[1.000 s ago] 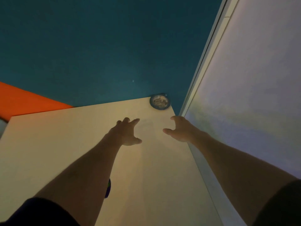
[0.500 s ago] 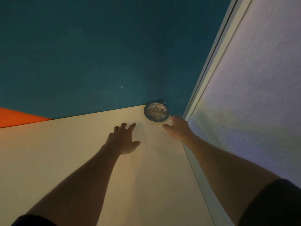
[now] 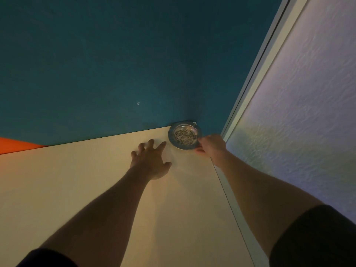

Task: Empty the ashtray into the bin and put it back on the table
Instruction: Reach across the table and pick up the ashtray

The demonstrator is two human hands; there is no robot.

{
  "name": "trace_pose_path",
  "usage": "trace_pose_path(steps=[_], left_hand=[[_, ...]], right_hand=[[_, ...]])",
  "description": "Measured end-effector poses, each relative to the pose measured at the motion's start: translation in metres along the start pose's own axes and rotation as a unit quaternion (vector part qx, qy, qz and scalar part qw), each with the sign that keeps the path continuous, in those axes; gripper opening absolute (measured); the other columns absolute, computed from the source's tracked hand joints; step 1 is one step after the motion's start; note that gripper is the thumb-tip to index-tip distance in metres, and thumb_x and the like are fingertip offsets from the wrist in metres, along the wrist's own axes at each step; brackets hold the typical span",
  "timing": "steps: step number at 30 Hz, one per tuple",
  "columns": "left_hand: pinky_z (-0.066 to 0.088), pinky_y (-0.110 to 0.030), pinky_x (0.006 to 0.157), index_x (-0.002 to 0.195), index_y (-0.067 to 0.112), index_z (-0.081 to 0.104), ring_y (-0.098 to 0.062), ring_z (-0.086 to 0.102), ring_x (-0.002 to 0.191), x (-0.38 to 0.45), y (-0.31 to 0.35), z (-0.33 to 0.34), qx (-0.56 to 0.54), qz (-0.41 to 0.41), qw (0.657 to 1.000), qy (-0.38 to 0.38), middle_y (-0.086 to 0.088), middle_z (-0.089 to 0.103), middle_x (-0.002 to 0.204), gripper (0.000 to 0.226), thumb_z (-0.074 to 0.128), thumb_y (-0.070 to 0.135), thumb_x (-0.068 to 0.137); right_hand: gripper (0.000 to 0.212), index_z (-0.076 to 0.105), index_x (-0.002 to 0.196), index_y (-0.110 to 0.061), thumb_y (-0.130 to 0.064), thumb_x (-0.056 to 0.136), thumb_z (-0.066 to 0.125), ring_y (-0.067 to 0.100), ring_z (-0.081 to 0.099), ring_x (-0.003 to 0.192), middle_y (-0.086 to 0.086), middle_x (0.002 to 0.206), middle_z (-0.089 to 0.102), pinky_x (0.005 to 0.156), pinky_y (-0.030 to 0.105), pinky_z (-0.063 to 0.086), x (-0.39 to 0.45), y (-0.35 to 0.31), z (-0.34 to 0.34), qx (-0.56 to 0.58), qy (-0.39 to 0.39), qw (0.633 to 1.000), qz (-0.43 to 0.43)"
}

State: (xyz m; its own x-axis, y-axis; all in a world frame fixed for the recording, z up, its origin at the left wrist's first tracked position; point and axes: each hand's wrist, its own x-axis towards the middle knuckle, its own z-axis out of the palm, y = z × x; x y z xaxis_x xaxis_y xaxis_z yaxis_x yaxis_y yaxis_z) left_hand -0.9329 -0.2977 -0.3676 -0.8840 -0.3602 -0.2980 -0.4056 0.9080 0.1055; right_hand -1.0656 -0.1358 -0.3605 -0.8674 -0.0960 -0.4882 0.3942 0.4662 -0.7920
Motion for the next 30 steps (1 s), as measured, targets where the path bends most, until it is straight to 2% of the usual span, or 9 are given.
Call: trace_pose_path(steps=[3, 5, 7, 16, 20, 24, 27, 28, 30], left_hand=[[0.024, -0.059, 0.111, 0.15, 0.04, 0.018, -0.038, 0.017, 0.144, 0.003, 0.002, 0.002, 0.01, -0.004, 1.0, 0.005, -0.004, 0.013, 0.162, 0.078, 0.042, 0.068, 0.081], [0.023, -0.061, 0.111, 0.149, 0.041, 0.019, -0.038, 0.016, 0.144, 0.003, 0.002, 0.004, 0.015, -0.005, 1.0, 0.009, -0.004, 0.014, 0.162, 0.078, 0.041, 0.069, 0.08], [0.023, -0.061, 0.111, 0.149, 0.042, 0.019, -0.038, 0.016, 0.144, 0.003, 0.002, 0.005, 0.017, -0.007, 1.0, 0.01, -0.004, 0.014, 0.162, 0.078, 0.041, 0.07, 0.08], [0.022, -0.059, 0.112, 0.149, 0.042, 0.017, -0.036, 0.016, 0.145, 0.003, 0.001, 0.003, 0.003, -0.013, 1.0, -0.001, -0.002, 0.013, 0.162, 0.078, 0.041, 0.07, 0.081], [0.028, -0.057, 0.109, 0.151, 0.034, 0.019, -0.036, 0.029, 0.14, 0.003, 0.004, -0.006, -0.111, -0.044, 0.992, 0.032, -0.005, 0.03, 0.158, 0.074, 0.047, 0.06, 0.087], [0.043, -0.045, 0.103, 0.138, 0.02, 0.049, -0.032, 0.053, 0.123, 0.006, 0.008, -0.022, -0.322, -0.095, 0.936, 0.109, -0.01, 0.059, 0.135, 0.053, 0.056, 0.044, 0.091], [0.046, -0.029, 0.087, 0.122, 0.02, 0.061, -0.025, 0.062, 0.105, 0.005, 0.013, -0.041, -0.422, -0.129, 0.89, 0.117, -0.002, 0.069, 0.111, 0.038, 0.059, 0.039, 0.09], [0.048, -0.03, 0.087, 0.119, 0.019, 0.063, -0.026, 0.063, 0.102, 0.006, 0.014, -0.047, -0.453, -0.138, 0.874, 0.113, -0.004, 0.069, 0.112, 0.036, 0.061, 0.039, 0.089], [0.055, -0.041, 0.09, 0.115, 0.016, 0.065, -0.031, 0.066, 0.1, 0.006, 0.016, -0.059, -0.538, -0.151, 0.824, 0.097, -0.012, 0.07, 0.112, 0.034, 0.063, 0.036, 0.087]], right_hand=[[0.007, 0.065, 0.088, -0.002, -0.009, 0.088, 0.066, 0.024, 0.074, 0.064, 0.015, 0.08, 0.075, 0.068, 0.039, 0.063, 0.005, -0.002, 0.001, 0.013, 0.008, 1.0, 0.013], [0.008, 0.064, 0.082, -0.004, -0.009, 0.088, 0.065, 0.018, 0.072, 0.054, 0.013, 0.075, 0.075, 0.051, 0.028, 0.06, 0.007, -0.004, 0.001, 0.01, 0.013, 1.0, 0.015], [0.01, 0.064, 0.077, -0.005, -0.008, 0.087, 0.066, 0.017, 0.072, 0.053, 0.012, 0.075, 0.075, 0.044, 0.024, 0.055, 0.008, -0.004, 0.002, 0.012, 0.015, 1.0, 0.018], [0.008, 0.064, 0.078, -0.005, -0.001, 0.082, 0.07, 0.022, 0.075, 0.069, 0.015, 0.084, 0.075, 0.068, 0.041, 0.063, 0.006, -0.001, 0.002, 0.114, 0.004, 0.993, 0.034], [0.013, 0.063, 0.071, -0.004, -0.002, 0.079, 0.073, 0.027, 0.074, 0.081, 0.015, 0.08, 0.075, 0.079, 0.048, 0.061, 0.002, -0.003, -0.001, 0.092, 0.018, 0.995, 0.024], [0.021, 0.058, 0.065, -0.007, -0.003, 0.081, 0.071, 0.025, 0.075, 0.072, 0.006, 0.058, 0.072, 0.079, 0.047, 0.061, -0.006, -0.012, -0.007, 0.089, 0.027, 0.995, 0.019], [0.023, 0.058, 0.064, -0.01, -0.002, 0.082, 0.07, 0.022, 0.075, 0.065, 0.0, 0.048, 0.069, 0.075, 0.045, 0.062, -0.017, -0.022, -0.013, 0.097, 0.017, 0.995, 0.013], [0.024, 0.058, 0.064, -0.01, -0.001, 0.083, 0.069, 0.022, 0.075, 0.064, -0.001, 0.048, 0.069, 0.074, 0.044, 0.062, -0.02, -0.026, -0.015, 0.095, 0.013, 0.995, 0.007], [0.024, 0.059, 0.064, -0.01, 0.001, 0.084, 0.067, 0.02, 0.075, 0.062, -0.001, 0.049, 0.069, 0.069, 0.041, 0.063, -0.03, -0.035, -0.02, 0.095, 0.003, 0.995, -0.006]])
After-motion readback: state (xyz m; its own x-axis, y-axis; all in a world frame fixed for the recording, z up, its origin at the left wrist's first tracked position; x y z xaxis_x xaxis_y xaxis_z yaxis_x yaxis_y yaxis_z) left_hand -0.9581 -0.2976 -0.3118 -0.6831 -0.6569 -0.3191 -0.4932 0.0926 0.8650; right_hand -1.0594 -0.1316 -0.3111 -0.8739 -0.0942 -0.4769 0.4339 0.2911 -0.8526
